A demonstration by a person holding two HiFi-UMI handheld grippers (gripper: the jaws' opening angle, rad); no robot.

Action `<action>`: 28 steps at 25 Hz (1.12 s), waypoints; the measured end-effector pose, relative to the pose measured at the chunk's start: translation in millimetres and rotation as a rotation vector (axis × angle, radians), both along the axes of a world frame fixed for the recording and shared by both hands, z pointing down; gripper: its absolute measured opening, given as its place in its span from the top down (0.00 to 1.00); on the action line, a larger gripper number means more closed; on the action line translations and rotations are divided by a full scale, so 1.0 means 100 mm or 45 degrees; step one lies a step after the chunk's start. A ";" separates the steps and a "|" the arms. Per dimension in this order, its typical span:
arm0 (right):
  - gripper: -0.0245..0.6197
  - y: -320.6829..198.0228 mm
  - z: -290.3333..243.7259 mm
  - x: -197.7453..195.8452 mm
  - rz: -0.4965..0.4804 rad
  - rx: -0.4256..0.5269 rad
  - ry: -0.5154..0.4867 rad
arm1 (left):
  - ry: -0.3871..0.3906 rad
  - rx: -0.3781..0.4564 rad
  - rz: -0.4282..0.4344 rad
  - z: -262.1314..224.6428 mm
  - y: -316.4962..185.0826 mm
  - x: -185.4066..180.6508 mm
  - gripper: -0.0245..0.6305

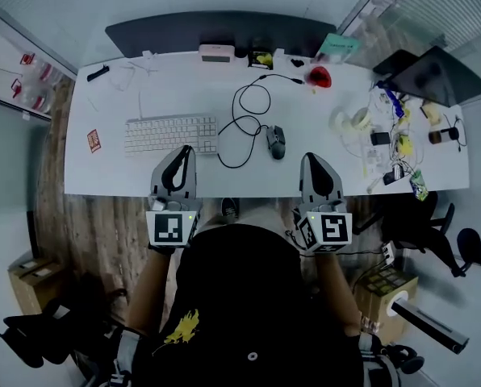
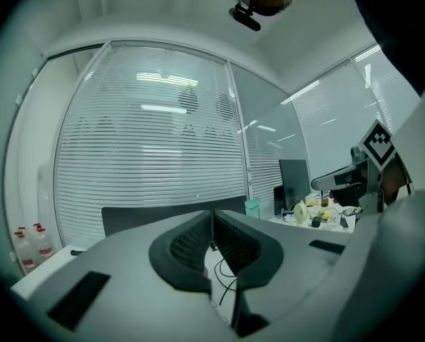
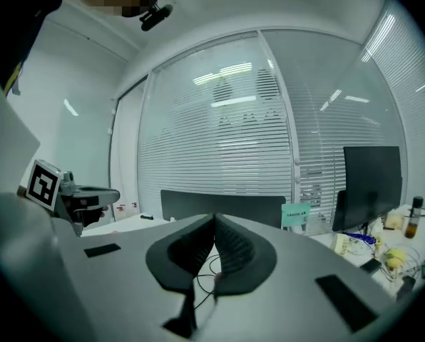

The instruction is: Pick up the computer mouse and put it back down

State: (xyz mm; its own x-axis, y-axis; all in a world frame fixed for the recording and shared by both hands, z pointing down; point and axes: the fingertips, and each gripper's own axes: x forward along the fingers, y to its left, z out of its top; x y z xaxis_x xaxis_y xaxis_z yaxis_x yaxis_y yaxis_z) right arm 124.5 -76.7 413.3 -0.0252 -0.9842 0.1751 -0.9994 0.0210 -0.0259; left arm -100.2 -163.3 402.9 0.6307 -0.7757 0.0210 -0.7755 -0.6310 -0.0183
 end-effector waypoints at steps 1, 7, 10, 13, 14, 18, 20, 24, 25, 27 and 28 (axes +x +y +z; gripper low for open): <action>0.94 0.04 -0.01 -0.01 -0.003 -0.010 -0.004 | 0.007 0.000 -0.019 -0.01 0.04 -0.05 0.93; 0.94 0.16 -0.07 -0.11 -0.044 -0.024 0.024 | -0.035 0.007 -0.072 0.01 0.22 -0.29 0.94; 0.94 0.18 -0.10 -0.16 -0.060 -0.012 0.015 | 0.029 0.006 -0.086 -0.08 0.29 -0.32 0.94; 0.94 0.20 -0.14 -0.19 -0.070 -0.006 0.016 | 0.014 0.000 -0.085 -0.04 0.37 -0.38 0.94; 0.94 0.20 -0.15 -0.19 -0.075 -0.004 0.019 | 0.000 -0.002 -0.085 -0.01 0.39 -0.40 0.94; 0.94 0.22 -0.16 -0.19 -0.097 -0.004 0.038 | 0.000 0.003 -0.079 0.02 0.45 -0.39 0.94; 0.94 0.22 -0.18 -0.16 -0.094 -0.010 0.055 | 0.011 -0.007 -0.066 0.01 0.47 -0.34 0.94; 0.94 0.19 -0.23 -0.13 -0.095 -0.010 0.081 | -0.032 0.012 -0.029 -0.03 0.46 -0.30 0.94; 0.94 0.19 -0.23 -0.13 -0.098 -0.013 0.085 | -0.003 0.006 -0.042 -0.04 0.44 -0.30 0.94; 0.94 0.18 -0.21 -0.13 -0.107 -0.021 0.093 | 0.034 -0.005 -0.061 -0.06 0.42 -0.31 0.94; 0.94 0.17 -0.20 -0.14 -0.112 -0.025 0.096 | 0.040 -0.006 -0.066 -0.06 0.41 -0.31 0.94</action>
State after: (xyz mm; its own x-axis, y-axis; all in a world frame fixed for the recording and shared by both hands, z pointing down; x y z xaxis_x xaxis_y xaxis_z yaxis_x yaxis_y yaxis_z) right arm 110.6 -59.9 393.1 -0.0974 -0.9752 0.1987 -0.9929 0.1090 0.0482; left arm -131.3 -122.6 396.9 0.5904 -0.8071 0.0055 -0.8071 -0.5903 0.0096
